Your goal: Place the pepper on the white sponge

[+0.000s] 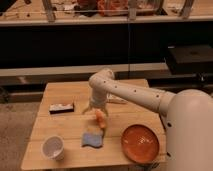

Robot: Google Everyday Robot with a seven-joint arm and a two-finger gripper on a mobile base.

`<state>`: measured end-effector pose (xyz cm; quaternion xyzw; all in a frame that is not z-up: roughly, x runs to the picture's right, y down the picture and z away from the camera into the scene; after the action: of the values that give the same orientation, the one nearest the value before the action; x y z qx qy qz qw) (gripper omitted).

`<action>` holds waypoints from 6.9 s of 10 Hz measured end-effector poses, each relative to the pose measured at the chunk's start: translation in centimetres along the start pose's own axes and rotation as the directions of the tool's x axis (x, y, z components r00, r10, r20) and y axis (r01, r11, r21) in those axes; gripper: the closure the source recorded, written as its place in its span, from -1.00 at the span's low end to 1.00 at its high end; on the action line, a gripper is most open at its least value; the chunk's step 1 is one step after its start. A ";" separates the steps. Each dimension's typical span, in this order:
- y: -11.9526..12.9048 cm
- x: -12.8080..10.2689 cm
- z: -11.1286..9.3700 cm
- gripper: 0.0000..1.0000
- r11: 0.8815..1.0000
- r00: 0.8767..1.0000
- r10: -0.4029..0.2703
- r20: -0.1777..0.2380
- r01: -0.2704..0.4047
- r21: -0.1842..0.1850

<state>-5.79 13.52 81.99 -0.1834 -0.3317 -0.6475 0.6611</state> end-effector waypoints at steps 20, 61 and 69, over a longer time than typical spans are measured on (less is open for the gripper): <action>2.7 -0.5 4.7 -0.55 0.988 0.999 0.032 -0.012 -0.034 -0.148; -2.2 -9.1 0.8 1.00 0.949 0.960 -0.273 0.070 0.280 -0.146; -3.3 -11.0 1.4 1.00 0.934 0.942 -0.326 0.079 0.334 -0.129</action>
<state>-8.63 22.23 74.94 -0.1894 -0.3297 -0.7656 0.5190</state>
